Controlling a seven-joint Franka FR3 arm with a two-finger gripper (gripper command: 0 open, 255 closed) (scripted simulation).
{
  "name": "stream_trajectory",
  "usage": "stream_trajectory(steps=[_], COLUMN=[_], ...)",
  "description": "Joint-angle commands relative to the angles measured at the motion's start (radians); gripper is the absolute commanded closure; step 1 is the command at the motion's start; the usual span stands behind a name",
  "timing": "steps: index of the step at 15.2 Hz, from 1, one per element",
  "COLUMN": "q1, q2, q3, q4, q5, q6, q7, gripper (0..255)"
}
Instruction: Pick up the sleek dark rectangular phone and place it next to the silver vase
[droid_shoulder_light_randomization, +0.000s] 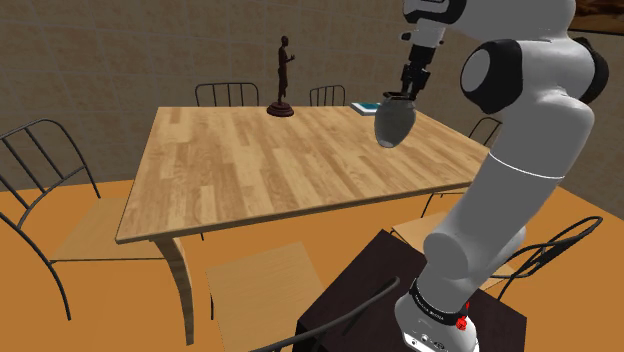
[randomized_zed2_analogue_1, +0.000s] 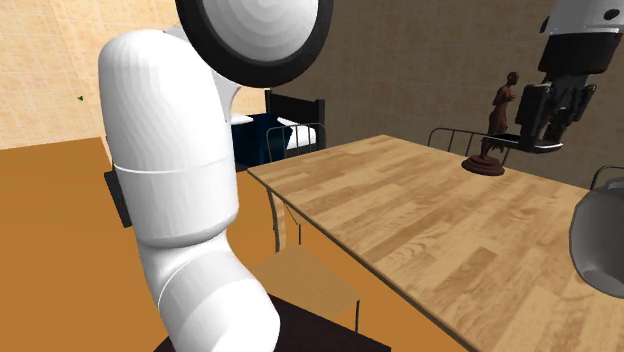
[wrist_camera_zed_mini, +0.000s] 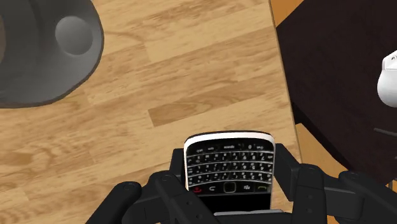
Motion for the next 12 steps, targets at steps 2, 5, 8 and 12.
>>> stream_trajectory(steps=[2, 5, 8, 12], q1=[-0.043, -0.093, -0.150, -0.247], q2=[0.016, 0.060, 0.117, 0.215], q3=[-0.038, -0.076, -0.112, -0.149], q4=[0.018, 0.065, 0.128, 0.242], q5=[0.008, 0.032, 0.066, 0.126], q6=[-0.005, -0.017, -0.035, -0.071], q7=[-0.082, -0.166, -0.251, -0.363], gripper=[255, 255, 255, 255])
